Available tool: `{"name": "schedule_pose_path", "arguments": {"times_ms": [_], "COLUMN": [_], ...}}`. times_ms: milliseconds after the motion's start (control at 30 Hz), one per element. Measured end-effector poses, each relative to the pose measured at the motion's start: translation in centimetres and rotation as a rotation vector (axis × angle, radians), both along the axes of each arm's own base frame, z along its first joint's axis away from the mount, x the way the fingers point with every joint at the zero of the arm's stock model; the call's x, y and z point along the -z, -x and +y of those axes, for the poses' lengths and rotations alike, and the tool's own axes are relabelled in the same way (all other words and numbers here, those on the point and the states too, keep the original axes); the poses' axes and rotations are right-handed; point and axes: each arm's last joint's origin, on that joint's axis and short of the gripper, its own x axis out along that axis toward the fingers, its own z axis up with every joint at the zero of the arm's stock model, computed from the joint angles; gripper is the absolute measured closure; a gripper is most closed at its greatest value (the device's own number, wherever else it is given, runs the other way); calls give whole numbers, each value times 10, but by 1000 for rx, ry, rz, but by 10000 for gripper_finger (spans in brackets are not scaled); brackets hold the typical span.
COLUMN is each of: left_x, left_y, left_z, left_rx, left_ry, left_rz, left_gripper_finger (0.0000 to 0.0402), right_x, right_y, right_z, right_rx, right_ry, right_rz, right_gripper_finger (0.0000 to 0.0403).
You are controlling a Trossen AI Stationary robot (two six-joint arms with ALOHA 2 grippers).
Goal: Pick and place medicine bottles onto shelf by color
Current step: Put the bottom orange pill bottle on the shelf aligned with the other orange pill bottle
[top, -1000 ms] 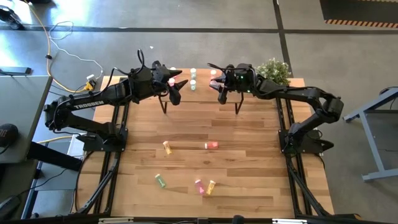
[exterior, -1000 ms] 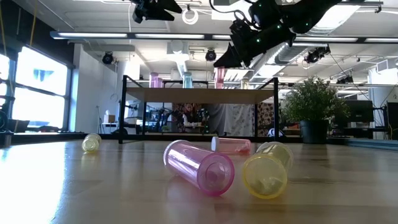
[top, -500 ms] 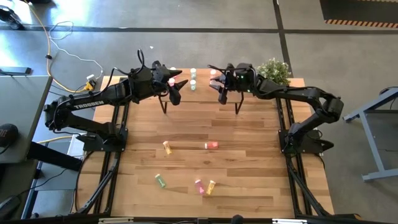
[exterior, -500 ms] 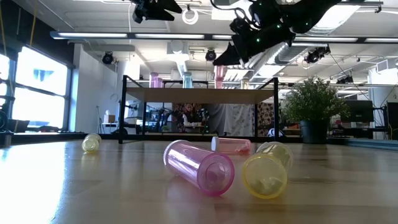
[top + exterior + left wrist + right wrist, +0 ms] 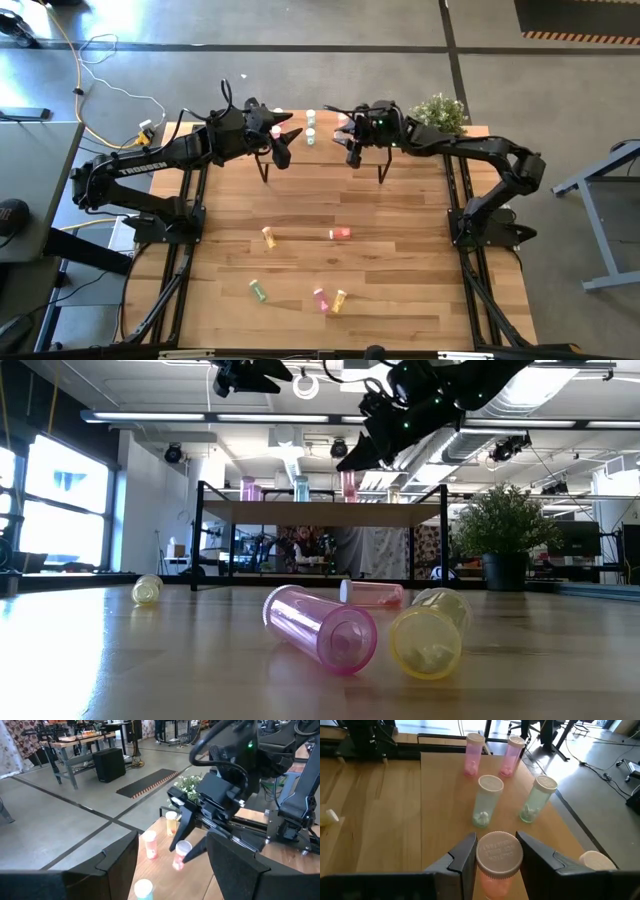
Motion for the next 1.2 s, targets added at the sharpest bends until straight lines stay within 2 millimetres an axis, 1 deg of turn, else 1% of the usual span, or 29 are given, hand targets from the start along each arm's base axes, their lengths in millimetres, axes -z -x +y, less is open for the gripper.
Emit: {"name": "schedule_pose_path", "arguments": {"times_ms": [267, 467, 600, 1200], "left_x": [0, 0, 0, 1], "left_y": [0, 0, 0, 0], "left_z": [0, 0, 0, 0], "left_rx": [1, 1, 1, 1], "left_ry": [1, 1, 1, 2], "left_rz": [0, 0, 1, 5], "left_gripper_finger": [177, 177, 177, 177], "right_x": [4, 5, 10, 12], "right_y": [2, 2, 1, 0], "right_z": [-1, -1, -2, -2], "right_rx": [100, 127, 155, 174], "right_ry": [-50, -93, -128, -111], "right_rz": [35, 18, 34, 43], "right_gripper_finger": [286, 286, 286, 283]}}
